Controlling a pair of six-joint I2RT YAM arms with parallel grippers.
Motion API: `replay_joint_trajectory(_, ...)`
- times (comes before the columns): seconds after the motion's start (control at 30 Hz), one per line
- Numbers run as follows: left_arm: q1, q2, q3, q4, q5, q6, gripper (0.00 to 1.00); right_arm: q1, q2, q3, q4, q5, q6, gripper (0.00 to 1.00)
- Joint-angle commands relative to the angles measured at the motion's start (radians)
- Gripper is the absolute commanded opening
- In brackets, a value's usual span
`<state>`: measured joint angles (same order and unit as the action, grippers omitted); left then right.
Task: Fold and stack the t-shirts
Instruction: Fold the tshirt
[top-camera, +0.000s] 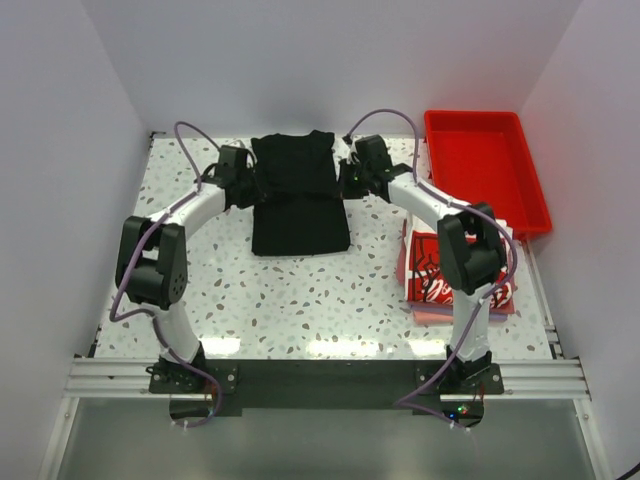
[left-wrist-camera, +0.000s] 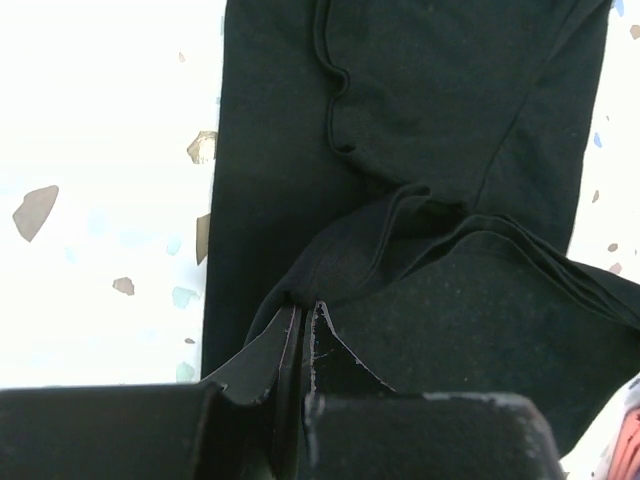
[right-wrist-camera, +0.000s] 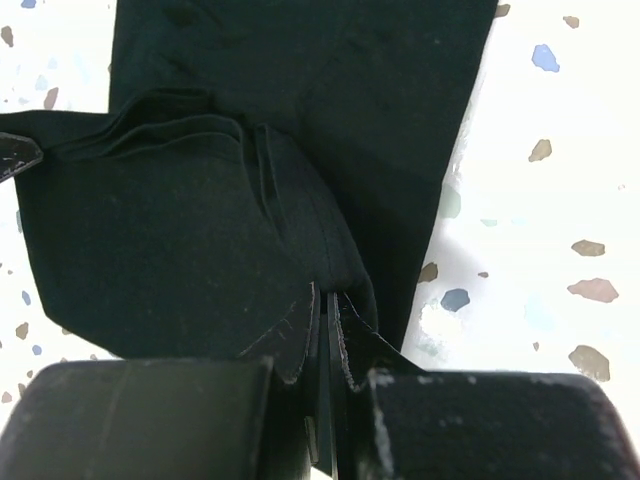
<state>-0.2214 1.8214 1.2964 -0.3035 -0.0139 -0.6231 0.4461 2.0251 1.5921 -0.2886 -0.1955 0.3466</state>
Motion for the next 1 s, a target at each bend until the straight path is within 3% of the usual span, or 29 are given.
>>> replay_joint_trajectory(0.0,0.017,0.027,0.059,0.032,0.009,0.034,0.00,-0.007,0.026,0.063,0.012,-0.019,-0.015,0.00)
replay_joint_trajectory(0.2,0.025,0.078,0.081,0.017,0.042,0.029,0.01,-0.015,0.083,0.098,0.002,-0.015,-0.009,0.02)
replay_joint_trajectory(0.3,0.028,0.082,0.083,0.014,0.051,0.033,0.21,-0.018,0.099,0.112,-0.003,-0.015,-0.001,0.13)
replay_joint_trajectory(0.37,0.028,0.073,0.078,0.030,0.057,0.034,0.37,-0.020,0.109,0.127,-0.024,-0.024,-0.004,0.32)
replay_joint_trajectory(0.4,0.028,0.059,0.069,0.035,0.063,0.034,0.53,-0.018,0.115,0.140,-0.027,-0.028,-0.003,0.36)
replay_joint_trajectory(0.5,0.027,0.027,0.054,0.055,0.072,0.037,0.80,-0.018,0.110,0.135,-0.030,-0.048,-0.003,0.52)
replay_joint_trajectory(0.6,0.028,-0.010,0.034,0.053,0.083,0.037,1.00,-0.020,0.087,0.121,-0.034,-0.055,-0.006,0.75)
replay_joint_trajectory(0.63,0.028,-0.020,0.023,0.055,0.086,0.036,1.00,-0.020,0.069,0.111,-0.034,-0.056,-0.008,0.99)
replay_joint_trajectory(0.77,0.025,-0.094,-0.073,0.056,0.103,0.017,1.00,-0.020,-0.012,0.034,-0.034,-0.055,-0.001,0.99)
replay_joint_trajectory(0.97,0.022,-0.284,-0.326,0.096,0.100,-0.036,1.00,-0.018,-0.193,-0.257,0.031,-0.071,0.081,0.99)
